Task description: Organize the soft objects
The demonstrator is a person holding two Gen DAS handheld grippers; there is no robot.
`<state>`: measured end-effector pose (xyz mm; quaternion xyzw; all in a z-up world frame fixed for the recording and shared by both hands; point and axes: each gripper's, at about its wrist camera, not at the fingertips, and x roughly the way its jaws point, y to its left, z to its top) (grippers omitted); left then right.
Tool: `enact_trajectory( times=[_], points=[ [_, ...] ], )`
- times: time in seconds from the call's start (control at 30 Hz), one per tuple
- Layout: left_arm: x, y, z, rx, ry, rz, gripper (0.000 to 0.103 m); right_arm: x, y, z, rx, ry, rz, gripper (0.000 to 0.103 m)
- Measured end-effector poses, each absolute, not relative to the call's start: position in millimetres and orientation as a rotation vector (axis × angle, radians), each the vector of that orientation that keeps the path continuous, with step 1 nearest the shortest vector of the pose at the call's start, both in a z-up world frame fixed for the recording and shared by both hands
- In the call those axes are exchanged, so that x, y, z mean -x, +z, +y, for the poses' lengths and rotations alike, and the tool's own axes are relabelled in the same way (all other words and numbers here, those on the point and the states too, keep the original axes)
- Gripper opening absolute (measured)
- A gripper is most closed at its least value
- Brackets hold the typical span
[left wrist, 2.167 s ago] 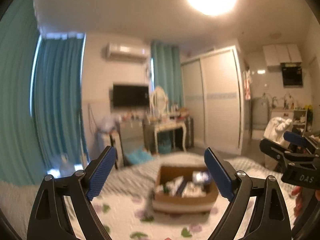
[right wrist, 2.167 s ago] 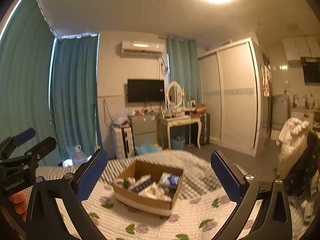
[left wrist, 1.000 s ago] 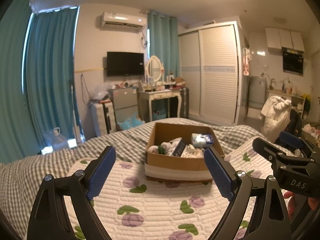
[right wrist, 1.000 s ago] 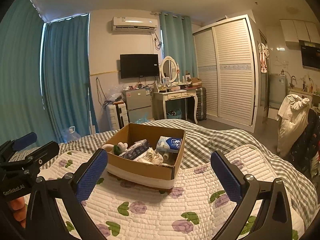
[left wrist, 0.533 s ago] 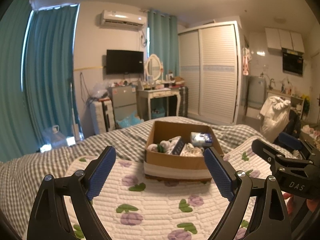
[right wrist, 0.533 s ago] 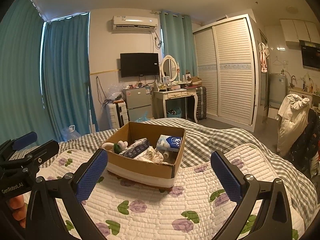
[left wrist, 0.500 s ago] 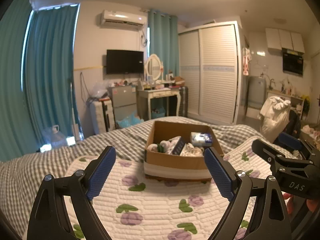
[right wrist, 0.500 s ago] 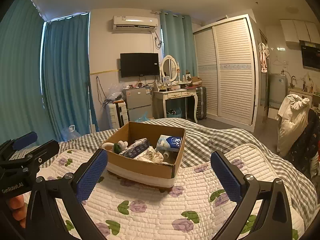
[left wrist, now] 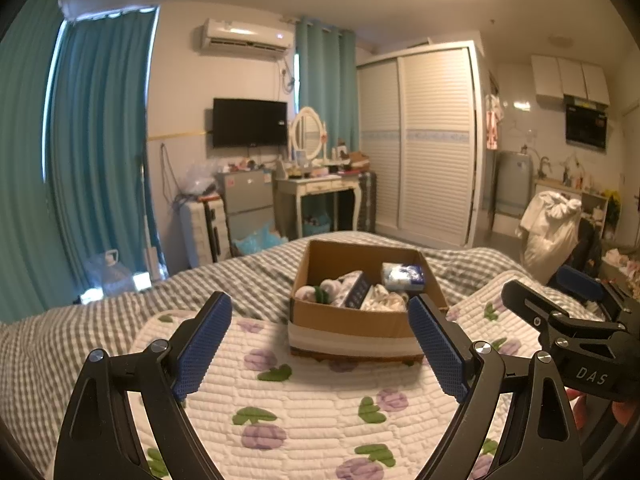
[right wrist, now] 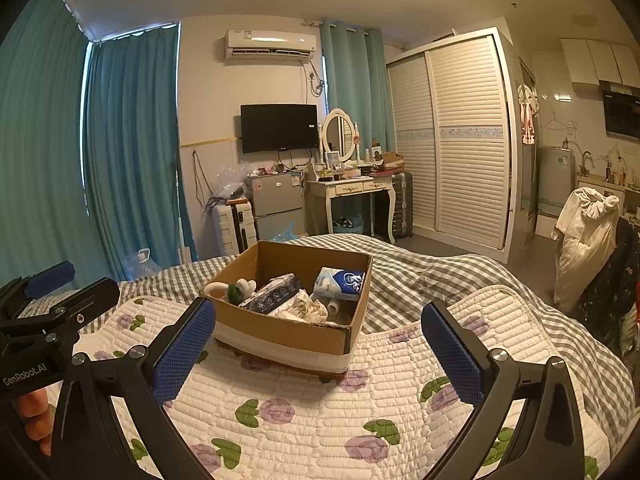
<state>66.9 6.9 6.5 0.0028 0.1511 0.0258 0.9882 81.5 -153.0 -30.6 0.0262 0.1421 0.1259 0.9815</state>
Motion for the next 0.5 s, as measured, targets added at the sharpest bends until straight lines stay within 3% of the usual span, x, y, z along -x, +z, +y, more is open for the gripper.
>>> enact_trajectory(
  times=[0.5],
  points=[
    [-67.1,4.8,8.8,0.0,0.045,0.313,0.091,-82.9,-32.4,-151.7,-0.059,0.248,0.297,0.103]
  ],
)
